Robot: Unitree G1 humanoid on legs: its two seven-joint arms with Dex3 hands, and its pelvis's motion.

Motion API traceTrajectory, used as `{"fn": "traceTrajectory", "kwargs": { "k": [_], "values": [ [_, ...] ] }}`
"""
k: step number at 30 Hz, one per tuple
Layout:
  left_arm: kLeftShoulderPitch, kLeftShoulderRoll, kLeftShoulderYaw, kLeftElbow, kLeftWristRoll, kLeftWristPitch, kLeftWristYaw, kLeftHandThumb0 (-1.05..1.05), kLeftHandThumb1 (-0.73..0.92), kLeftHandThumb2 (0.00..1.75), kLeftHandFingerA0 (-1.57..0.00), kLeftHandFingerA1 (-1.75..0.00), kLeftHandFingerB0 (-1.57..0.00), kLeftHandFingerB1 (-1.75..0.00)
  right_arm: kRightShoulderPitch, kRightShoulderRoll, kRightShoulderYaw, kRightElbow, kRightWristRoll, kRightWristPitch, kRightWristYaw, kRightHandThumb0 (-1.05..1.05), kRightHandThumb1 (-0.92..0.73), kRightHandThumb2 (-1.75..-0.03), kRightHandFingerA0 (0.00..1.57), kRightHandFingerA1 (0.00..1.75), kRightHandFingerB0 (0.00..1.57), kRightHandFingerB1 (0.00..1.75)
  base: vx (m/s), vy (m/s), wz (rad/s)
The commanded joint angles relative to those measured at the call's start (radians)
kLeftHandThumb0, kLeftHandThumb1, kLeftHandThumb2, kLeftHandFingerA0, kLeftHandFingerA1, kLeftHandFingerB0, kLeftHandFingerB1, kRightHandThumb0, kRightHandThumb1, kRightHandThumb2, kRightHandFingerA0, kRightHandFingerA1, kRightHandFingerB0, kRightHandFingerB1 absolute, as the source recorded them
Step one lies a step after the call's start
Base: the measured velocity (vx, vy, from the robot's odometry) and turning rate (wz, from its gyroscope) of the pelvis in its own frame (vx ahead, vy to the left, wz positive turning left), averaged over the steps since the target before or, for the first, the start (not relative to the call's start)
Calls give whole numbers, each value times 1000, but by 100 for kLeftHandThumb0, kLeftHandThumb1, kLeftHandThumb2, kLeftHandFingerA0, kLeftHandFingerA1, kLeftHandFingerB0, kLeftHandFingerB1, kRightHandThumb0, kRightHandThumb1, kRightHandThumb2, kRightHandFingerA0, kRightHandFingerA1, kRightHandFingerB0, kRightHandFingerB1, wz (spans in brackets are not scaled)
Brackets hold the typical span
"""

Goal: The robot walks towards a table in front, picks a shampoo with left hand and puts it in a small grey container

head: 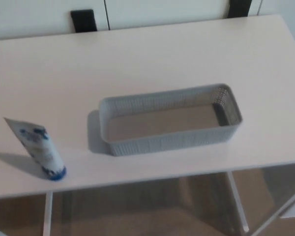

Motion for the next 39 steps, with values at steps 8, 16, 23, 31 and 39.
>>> {"fn": "traceTrajectory", "kwargs": {
  "k": [8, 16, 23, 31, 39],
  "values": [
    [-3, 29, -22, 8, 23, 17, -37, -41, 54, 83, -53, -62, -41, -53, 11, 1, 2, 8, 2, 5, 8, -32, -70, -60, 61, 45, 46, 37, 51, 82, 9],
    [1, 41, -100, 6, 74, 34, -34, -38, 67, 61, -59, -57, -47, -38, 29, 8, -6, 19, 10, -7, 16, -32, -70, -61, 61, 45, 46, 37, 3, -6, 1],
    [202, 115, -137, -299, 70, -44, -38, -40, 64, 60, -47, -45, -33, -34, 39, -1, -5, 23, 5, -4, 2, -30, -69, -60, 63, 45, 46, 37, 0, 0, 0],
    [666, 174, 35, -942, -319, -140, -337, -53, 44, 70, -29, -45, -13, -36, 17, -12, -16, 46, 13, 18, 15, -33, -69, -60, 62, 44, 46, 37, 0, 0, 0],
    [1038, 306, 318, -1556, -581, -167, -464, -52, 42, 68, -24, -42, -11, -34, 11, -15, -25, 35, 25, 31, 29, -32, -71, -61, 61, 45, 45, 37, 0, 0, 0]
  ]
}}
